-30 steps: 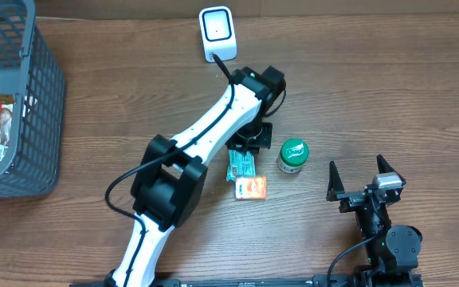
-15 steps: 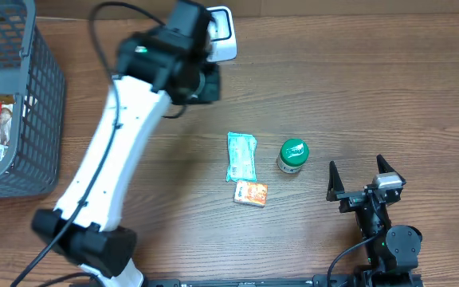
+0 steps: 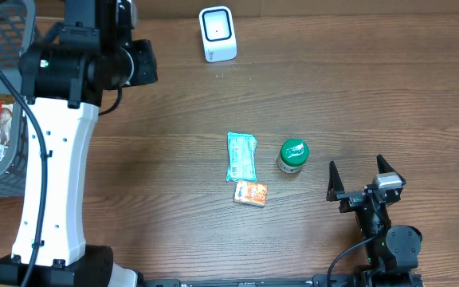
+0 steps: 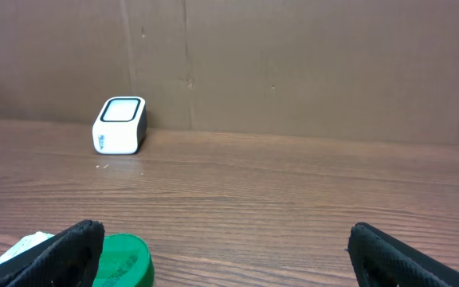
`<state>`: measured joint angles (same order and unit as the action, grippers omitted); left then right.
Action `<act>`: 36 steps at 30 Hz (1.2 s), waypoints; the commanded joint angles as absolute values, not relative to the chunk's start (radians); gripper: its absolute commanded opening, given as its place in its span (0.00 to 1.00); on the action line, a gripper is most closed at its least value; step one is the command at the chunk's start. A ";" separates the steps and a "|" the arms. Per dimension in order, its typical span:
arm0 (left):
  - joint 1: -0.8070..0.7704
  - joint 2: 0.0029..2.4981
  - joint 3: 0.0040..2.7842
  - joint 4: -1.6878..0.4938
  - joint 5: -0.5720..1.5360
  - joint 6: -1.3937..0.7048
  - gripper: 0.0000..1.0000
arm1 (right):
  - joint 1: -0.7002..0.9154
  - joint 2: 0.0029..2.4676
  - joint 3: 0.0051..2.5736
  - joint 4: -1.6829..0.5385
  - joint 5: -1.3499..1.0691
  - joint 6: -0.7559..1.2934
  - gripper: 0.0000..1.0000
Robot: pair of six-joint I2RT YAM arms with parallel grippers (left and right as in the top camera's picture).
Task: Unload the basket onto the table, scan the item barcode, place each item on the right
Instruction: 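Move the left gripper back into the grey basket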
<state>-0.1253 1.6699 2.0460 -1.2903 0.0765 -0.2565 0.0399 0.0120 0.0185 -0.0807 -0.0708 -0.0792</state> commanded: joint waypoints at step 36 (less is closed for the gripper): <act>0.581 1.921 2.305 -1.241 -0.191 0.072 1.00 | 0.038 0.003 0.008 -0.077 -0.066 -0.087 1.00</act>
<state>0.5537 1.8477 2.3157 -1.2201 -0.1776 0.0559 0.0399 0.0116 0.0185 -0.0799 -0.0708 -0.0792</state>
